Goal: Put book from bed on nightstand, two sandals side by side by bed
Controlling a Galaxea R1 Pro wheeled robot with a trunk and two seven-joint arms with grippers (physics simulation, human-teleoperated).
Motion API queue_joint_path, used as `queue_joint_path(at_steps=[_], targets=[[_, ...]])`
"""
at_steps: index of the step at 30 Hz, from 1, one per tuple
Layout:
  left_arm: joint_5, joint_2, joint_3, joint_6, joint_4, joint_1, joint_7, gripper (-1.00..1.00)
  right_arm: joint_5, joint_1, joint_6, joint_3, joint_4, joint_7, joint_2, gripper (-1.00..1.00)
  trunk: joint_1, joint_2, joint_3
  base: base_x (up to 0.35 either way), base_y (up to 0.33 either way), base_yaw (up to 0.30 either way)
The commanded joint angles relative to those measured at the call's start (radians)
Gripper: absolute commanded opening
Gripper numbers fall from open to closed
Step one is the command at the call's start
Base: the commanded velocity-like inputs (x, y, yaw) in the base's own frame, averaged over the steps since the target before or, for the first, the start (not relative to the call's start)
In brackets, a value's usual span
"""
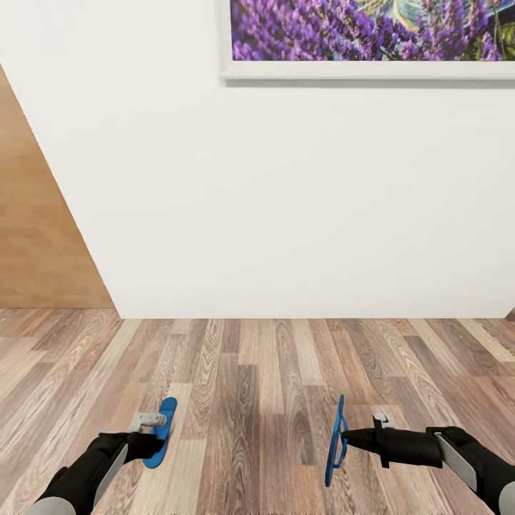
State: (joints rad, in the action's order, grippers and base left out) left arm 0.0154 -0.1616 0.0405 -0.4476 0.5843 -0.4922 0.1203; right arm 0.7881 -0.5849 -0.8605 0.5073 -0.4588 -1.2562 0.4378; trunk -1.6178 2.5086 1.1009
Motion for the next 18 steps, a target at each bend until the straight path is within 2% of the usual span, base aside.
queue_joint_path(at_steps=[1,18], targets=[[0.001,-0.001,0.004,-0.005,0.002,0.0,0.001,1.0,0.008,-0.001,-0.008,0.005,0.0,-0.003,0.001,-1.0,0.0,0.001,0.005,0.0,0.0,0.0],[0.001,-0.002,0.004,-0.005,0.002,-0.001,0.001,1.0,0.007,-0.001,-0.008,0.005,0.0,-0.002,0.001,-1.0,-0.008,0.005,0.071,0.0,0.0,0.0]])
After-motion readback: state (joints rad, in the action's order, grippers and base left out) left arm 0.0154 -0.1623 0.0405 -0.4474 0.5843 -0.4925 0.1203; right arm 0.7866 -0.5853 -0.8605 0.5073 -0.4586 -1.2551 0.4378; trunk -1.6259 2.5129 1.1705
